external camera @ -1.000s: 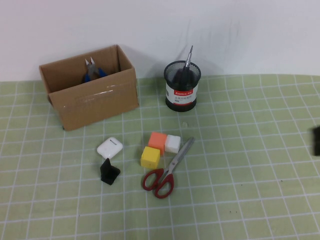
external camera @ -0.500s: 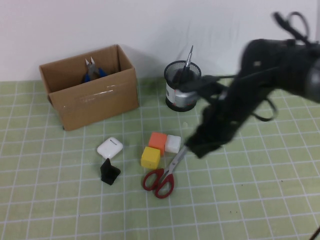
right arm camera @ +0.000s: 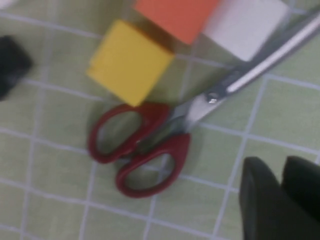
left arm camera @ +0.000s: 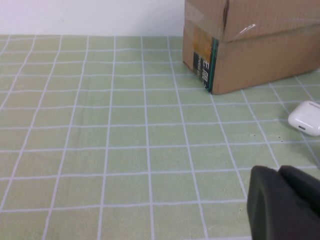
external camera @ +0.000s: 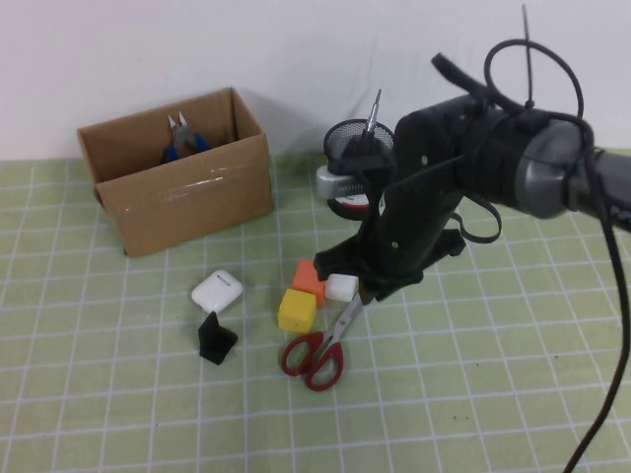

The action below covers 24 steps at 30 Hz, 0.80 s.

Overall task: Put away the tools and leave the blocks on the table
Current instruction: Pick up the scissors from the table

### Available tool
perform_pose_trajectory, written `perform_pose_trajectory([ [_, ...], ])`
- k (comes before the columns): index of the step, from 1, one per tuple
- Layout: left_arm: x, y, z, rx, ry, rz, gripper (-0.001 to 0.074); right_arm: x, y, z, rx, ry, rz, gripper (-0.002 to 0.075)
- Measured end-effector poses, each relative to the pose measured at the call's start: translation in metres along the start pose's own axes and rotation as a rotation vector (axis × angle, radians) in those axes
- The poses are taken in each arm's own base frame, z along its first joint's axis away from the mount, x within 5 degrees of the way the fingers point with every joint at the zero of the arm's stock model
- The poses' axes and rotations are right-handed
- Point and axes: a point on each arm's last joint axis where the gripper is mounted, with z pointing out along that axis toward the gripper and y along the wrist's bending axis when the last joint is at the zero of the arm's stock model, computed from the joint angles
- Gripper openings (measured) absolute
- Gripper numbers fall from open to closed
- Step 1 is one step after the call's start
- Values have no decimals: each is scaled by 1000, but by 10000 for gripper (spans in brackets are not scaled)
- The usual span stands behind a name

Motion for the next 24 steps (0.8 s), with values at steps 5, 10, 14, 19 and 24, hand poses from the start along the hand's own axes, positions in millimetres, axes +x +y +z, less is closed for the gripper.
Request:
perform_pose_trajectory([
  [5,0,0,0,0,0,0,-3,0,-2,11,19,21,33,195],
  [10,0,0,0,0,0,0,-3,0,-2,19,19,38,96,287],
  [14,0,0,0,0,0,0,-3,-1,5,30,8,28,112,300],
  [19,0,0,0,-1,0,2,-3,-2,6,47,5,29,153,302],
  [24,0,0,0,-1,0,3,-3,-2,6,58,8,31,189,302],
])
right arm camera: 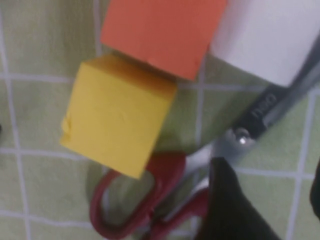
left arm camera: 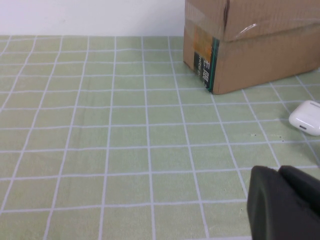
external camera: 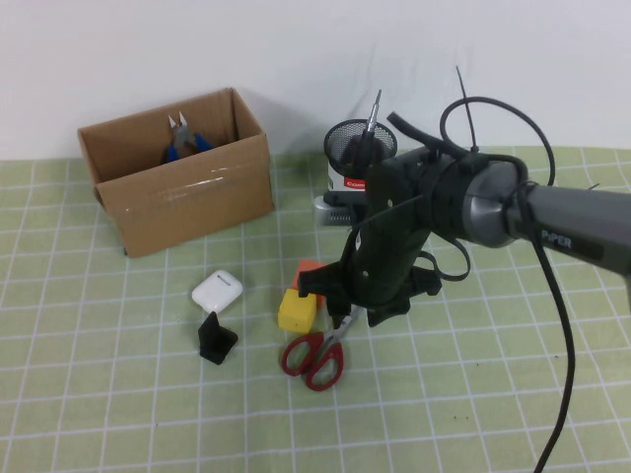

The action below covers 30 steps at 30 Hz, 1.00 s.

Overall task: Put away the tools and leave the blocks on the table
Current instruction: Pick up the scissors from the table

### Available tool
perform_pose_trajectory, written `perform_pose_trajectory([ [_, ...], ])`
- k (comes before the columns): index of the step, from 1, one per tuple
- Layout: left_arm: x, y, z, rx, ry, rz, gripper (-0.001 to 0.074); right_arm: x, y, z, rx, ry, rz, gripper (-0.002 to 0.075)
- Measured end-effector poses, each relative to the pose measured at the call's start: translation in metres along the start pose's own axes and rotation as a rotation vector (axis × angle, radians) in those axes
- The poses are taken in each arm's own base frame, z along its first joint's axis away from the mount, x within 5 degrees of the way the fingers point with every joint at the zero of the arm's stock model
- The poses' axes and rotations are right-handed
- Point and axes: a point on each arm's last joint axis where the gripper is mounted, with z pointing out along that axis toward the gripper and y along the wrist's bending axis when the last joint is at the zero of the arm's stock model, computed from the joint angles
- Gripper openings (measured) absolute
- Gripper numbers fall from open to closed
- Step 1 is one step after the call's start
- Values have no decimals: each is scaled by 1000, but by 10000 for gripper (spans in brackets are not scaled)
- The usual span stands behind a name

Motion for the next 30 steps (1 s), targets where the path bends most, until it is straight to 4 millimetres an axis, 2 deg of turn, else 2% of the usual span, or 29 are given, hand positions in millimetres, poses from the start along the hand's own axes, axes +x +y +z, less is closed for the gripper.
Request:
perform_pose_trajectory([
  [6,0,0,0,0,0,0,-3,-1,3,3,-11,-18,25,302],
  [17,0,0,0,-1,0,1,-3,-5,6,22,-5,-4,79,302],
  [23,0,0,0,-4,0,10,-3,-12,13,24,0,-1,74,302],
  [30,0,0,0,-4,0,10,-3,-12,14,25,5,8,95,302],
])
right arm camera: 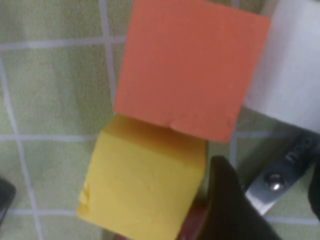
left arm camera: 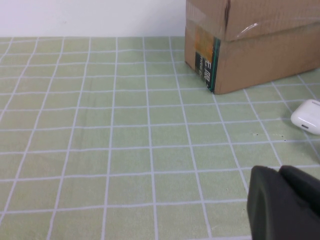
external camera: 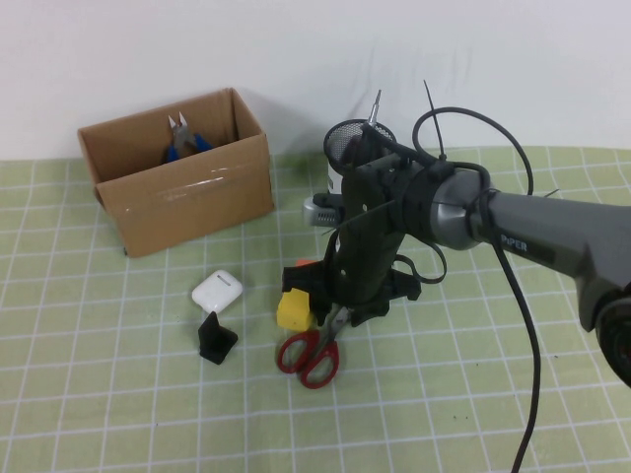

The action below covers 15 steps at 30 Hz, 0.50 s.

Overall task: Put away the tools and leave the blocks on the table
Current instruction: Pick up the scissors from the table

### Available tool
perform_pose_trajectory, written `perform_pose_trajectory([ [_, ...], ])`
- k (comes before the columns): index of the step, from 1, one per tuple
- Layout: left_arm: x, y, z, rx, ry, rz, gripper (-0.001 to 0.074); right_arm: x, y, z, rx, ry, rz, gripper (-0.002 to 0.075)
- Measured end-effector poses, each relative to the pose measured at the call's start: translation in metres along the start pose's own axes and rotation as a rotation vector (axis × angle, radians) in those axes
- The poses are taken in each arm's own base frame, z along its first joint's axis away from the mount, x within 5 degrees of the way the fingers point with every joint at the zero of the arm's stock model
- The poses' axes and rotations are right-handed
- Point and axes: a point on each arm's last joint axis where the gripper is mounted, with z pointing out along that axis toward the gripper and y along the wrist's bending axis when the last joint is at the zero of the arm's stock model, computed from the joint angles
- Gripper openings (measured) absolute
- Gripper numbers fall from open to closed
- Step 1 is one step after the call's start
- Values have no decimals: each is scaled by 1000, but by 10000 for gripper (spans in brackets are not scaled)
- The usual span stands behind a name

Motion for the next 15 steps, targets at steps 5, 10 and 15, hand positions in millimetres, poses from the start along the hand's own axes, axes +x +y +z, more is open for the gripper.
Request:
perform_pose_trajectory([
  [5,0,0,0,0,0,0,-3,0,-1,2,19,5,-9,300],
  [10,0,0,0,0,0,0,-3,1,-1,4,53,18,-44,237],
  [15,0,0,0,0,0,0,-3,3,1,6,72,18,-71,194],
])
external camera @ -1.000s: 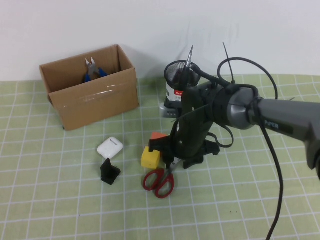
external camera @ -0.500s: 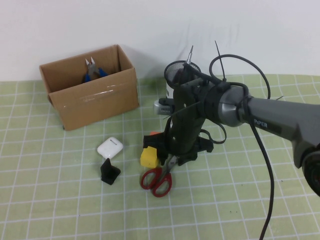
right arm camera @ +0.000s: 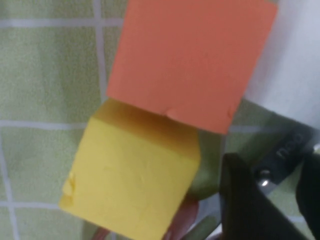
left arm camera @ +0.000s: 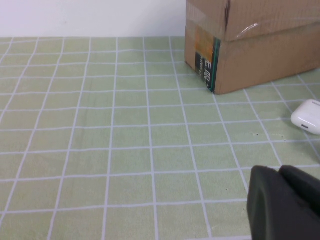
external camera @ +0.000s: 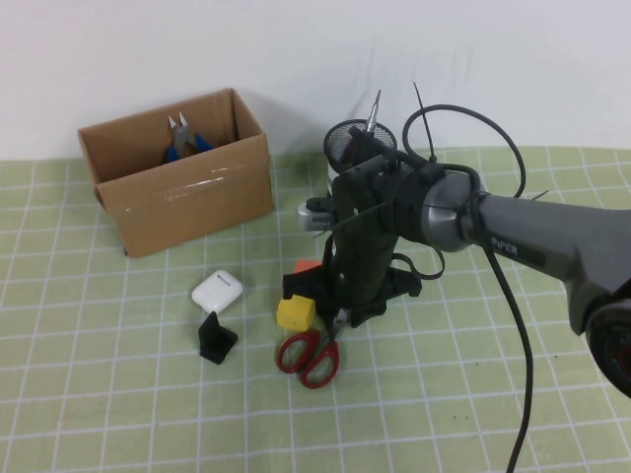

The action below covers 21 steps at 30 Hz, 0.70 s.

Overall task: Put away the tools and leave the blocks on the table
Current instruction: Pick up the scissors from the table

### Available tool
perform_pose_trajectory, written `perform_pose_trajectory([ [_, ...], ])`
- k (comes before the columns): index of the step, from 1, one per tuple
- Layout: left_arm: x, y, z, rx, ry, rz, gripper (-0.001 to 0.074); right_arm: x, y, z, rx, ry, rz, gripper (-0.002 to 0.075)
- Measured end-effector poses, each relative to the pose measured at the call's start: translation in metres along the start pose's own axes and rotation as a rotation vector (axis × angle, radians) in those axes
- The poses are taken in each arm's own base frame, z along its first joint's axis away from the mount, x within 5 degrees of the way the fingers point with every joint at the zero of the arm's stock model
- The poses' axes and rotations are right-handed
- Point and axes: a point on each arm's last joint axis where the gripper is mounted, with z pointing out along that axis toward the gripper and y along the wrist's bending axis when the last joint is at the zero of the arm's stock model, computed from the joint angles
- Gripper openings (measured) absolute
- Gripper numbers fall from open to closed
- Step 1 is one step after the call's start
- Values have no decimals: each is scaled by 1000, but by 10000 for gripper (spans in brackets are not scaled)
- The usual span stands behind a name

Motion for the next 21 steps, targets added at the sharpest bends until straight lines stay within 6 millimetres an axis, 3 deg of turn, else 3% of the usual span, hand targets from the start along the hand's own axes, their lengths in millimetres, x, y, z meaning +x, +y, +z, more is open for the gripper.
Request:
perform_pose_trajectory([
  [13,0,0,0,0,0,0,-3,5,-3,-1,44,56,-22,125],
  [21,0,0,0,0,0,0,-3,8,-8,-4,112,89,-231,120],
])
